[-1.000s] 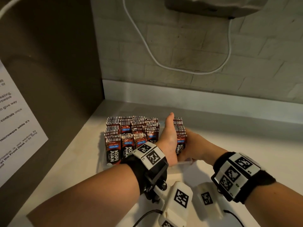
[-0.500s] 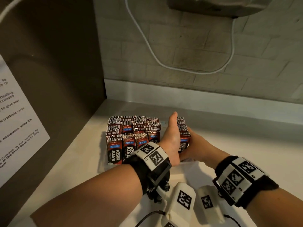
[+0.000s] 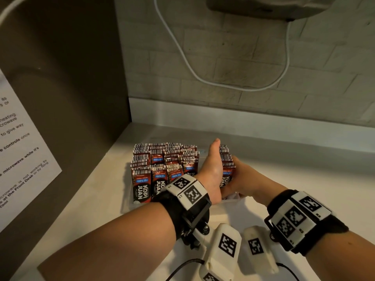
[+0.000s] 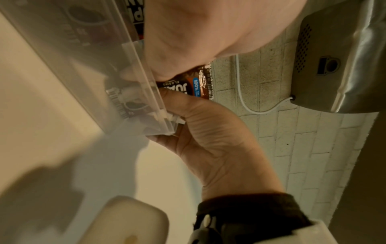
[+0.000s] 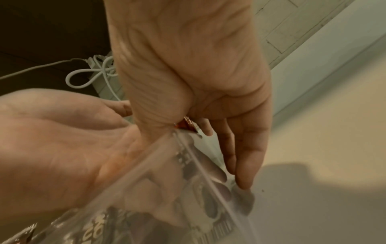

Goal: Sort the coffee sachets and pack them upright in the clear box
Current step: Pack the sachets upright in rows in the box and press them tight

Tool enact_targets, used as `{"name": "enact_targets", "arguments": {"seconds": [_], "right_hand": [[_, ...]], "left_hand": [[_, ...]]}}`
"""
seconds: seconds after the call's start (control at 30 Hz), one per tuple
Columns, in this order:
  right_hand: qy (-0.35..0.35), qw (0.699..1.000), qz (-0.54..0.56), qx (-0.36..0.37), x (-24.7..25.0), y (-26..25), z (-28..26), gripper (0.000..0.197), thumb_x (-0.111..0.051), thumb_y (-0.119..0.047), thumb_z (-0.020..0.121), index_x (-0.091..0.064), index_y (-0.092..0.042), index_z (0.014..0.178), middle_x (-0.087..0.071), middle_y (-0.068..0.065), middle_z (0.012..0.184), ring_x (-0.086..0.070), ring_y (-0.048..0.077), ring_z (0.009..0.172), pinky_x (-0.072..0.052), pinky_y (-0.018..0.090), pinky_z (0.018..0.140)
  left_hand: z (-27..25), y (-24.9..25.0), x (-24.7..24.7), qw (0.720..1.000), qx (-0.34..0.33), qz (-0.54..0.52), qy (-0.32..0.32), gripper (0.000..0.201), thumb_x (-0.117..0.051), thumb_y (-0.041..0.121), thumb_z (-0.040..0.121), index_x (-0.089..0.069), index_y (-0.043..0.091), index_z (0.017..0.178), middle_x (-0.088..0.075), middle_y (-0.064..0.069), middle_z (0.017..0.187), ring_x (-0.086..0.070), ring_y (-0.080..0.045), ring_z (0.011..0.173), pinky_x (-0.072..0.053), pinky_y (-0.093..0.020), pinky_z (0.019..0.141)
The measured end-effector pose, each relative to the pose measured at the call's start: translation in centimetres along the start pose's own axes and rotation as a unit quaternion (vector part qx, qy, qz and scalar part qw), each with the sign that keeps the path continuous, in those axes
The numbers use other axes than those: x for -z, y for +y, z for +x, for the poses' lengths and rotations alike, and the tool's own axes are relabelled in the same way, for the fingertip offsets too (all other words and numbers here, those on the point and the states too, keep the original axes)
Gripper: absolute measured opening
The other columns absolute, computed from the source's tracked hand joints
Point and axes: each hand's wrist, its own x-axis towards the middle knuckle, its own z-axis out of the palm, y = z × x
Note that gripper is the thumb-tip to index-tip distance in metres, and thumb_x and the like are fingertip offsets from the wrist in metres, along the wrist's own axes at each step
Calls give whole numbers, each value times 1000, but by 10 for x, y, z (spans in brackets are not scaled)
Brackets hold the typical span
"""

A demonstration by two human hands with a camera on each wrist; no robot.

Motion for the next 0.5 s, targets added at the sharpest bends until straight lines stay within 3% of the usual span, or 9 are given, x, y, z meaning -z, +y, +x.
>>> {"name": "enact_targets", "arguments": {"seconds": [0.1,0.2,0.27,0.33,0.37,0.43,0.47,0.5], "right_hand": [[9,1000,-9,1,3,-4,-4,94,-82,3,61,-34,-30,134,-64,-1,89,-61,14,73,-49,27,53],[24,1000,-13,-2,10,-8,-11,117,-86,-4,57,-18,-31,148,-63,6,110,-59,20,92,-48,30,70],[59,998,2,5,16,-14,-20,119,-89,-11,58,-16,-30,150,-55,9,123,-53,19,102,-40,28,82],[150,987,40,40,24,-22,-28,102,-87,-16,63,-29,-25,146,-53,9,120,-51,16,101,-38,26,80],[204,974,72,68,27,-26,-32,87,-84,-17,68,-38,-23,141,-55,7,116,-52,16,97,-40,26,75],[274,943,150,114,30,-37,-40,51,-75,-15,76,-54,-19,122,-61,8,103,-56,19,88,-44,31,68],[281,934,177,129,28,-43,-43,36,-71,-12,79,-58,-18,112,-63,10,97,-58,21,84,-47,37,70],[272,934,187,136,25,-48,-45,25,-67,-8,80,-60,-17,103,-63,13,92,-59,23,81,-49,42,72]], "left_hand": [[-4,0,0,1000,-4,4,-2,71,-54,77,74,-71,15,103,-73,-9,101,-68,-28,97,-51,-38,76],[-14,6,2,999,-16,26,-13,70,-49,76,77,-71,17,108,-73,-8,104,-69,-26,96,-52,-41,90],[-24,13,7,998,-27,45,-30,66,-43,74,83,-67,18,109,-73,-8,102,-70,-22,89,-54,-33,84],[-42,23,15,996,-40,68,-43,60,-38,66,90,-61,18,117,-73,-8,103,-69,-14,74,-53,-22,68],[-49,30,21,994,-50,75,-53,65,-35,63,93,-50,14,133,-65,-8,120,-65,-10,80,-49,-20,71],[-66,44,35,992,-73,75,-67,79,-35,59,95,-22,5,151,-40,-17,149,-53,-15,115,-39,-26,91],[-73,50,40,991,-90,72,-62,78,-38,57,95,-23,5,151,-39,-20,149,-48,-23,126,-36,-31,100],[-79,56,45,990,-116,64,-46,70,-42,51,95,-32,5,147,-48,-20,142,-50,-27,126,-36,-34,103]]}}
